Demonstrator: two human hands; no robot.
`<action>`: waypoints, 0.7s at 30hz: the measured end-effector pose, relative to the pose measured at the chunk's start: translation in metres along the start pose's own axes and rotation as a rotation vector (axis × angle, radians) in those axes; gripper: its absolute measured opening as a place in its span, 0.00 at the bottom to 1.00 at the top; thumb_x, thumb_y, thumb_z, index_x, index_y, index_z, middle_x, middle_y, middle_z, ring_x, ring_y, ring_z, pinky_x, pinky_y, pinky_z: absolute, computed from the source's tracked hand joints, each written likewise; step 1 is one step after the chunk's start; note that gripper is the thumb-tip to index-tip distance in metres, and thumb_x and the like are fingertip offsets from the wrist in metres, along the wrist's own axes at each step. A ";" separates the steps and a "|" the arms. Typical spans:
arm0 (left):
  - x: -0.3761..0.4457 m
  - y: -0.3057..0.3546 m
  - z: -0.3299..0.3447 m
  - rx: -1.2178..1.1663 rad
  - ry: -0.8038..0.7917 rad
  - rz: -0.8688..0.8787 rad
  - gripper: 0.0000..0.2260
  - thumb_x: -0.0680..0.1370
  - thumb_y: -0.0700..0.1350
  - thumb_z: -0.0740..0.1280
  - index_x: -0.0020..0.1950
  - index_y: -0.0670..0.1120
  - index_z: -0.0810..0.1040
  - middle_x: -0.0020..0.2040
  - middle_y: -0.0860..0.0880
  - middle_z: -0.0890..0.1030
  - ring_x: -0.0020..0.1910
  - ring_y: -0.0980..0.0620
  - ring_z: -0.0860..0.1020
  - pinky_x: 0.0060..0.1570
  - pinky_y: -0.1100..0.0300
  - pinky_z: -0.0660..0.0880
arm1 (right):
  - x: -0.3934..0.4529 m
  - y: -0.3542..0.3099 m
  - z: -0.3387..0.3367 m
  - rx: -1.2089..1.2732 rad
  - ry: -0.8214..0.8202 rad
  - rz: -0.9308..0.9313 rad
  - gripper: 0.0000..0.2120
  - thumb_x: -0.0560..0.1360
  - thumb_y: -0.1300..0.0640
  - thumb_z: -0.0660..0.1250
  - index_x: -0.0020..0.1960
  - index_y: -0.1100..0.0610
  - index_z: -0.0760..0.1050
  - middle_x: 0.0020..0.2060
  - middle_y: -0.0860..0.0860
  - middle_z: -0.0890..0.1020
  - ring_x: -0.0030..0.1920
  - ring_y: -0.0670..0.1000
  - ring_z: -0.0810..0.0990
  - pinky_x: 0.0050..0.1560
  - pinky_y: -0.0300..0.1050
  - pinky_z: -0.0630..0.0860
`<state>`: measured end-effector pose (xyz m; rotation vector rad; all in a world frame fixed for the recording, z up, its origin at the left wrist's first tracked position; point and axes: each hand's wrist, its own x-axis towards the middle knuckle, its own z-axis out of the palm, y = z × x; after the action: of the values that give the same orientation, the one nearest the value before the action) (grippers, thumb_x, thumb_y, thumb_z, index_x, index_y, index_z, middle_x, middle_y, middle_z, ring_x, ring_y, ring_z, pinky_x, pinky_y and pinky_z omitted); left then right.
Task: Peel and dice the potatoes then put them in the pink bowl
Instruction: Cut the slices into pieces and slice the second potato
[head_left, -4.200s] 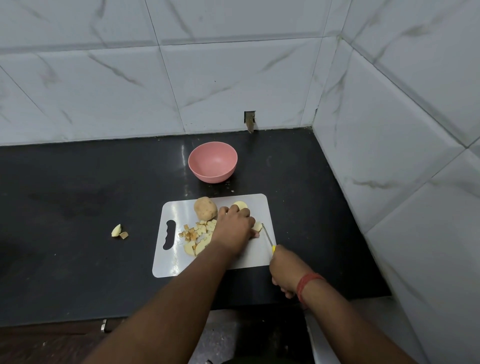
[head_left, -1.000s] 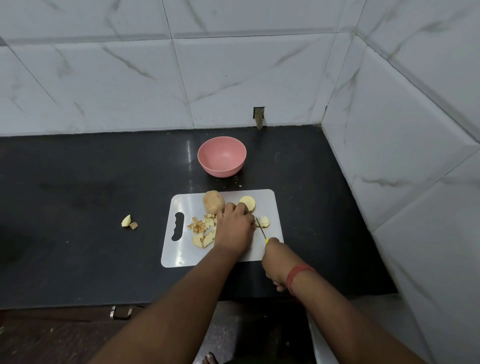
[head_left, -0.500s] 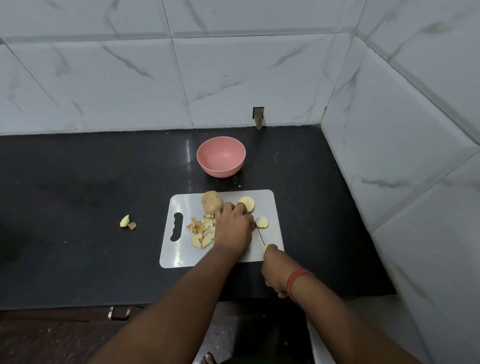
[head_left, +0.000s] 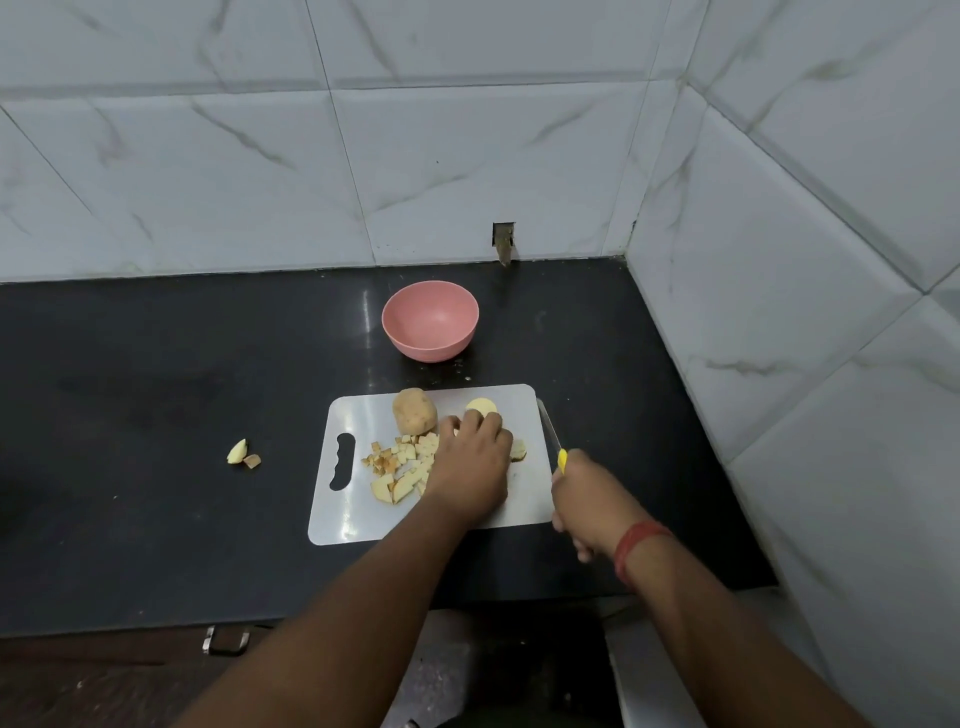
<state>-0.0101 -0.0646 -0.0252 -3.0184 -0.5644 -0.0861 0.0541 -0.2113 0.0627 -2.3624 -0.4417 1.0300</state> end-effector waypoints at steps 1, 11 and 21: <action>0.000 0.002 0.001 0.008 0.008 0.074 0.15 0.80 0.46 0.60 0.66 0.47 0.74 0.65 0.46 0.73 0.63 0.44 0.69 0.64 0.42 0.62 | -0.002 -0.006 -0.002 -0.024 0.007 -0.001 0.09 0.79 0.61 0.51 0.57 0.58 0.64 0.39 0.57 0.79 0.26 0.52 0.72 0.25 0.40 0.72; 0.000 -0.008 0.002 0.172 -0.053 0.190 0.13 0.83 0.42 0.57 0.62 0.43 0.77 0.59 0.44 0.75 0.60 0.41 0.70 0.65 0.42 0.63 | 0.009 -0.009 0.004 -0.098 -0.055 -0.034 0.08 0.81 0.58 0.51 0.59 0.57 0.62 0.43 0.58 0.80 0.28 0.53 0.73 0.28 0.42 0.74; 0.030 -0.024 -0.005 -0.210 -0.095 -0.218 0.21 0.84 0.50 0.60 0.77 0.53 0.64 0.78 0.47 0.65 0.76 0.45 0.64 0.75 0.43 0.58 | 0.020 -0.012 0.005 -0.164 -0.060 -0.054 0.09 0.82 0.57 0.52 0.61 0.56 0.62 0.45 0.57 0.79 0.32 0.53 0.76 0.34 0.48 0.80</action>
<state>0.0087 -0.0322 -0.0168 -3.1620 -0.9490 -0.0136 0.0623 -0.1905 0.0552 -2.4525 -0.6309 1.0793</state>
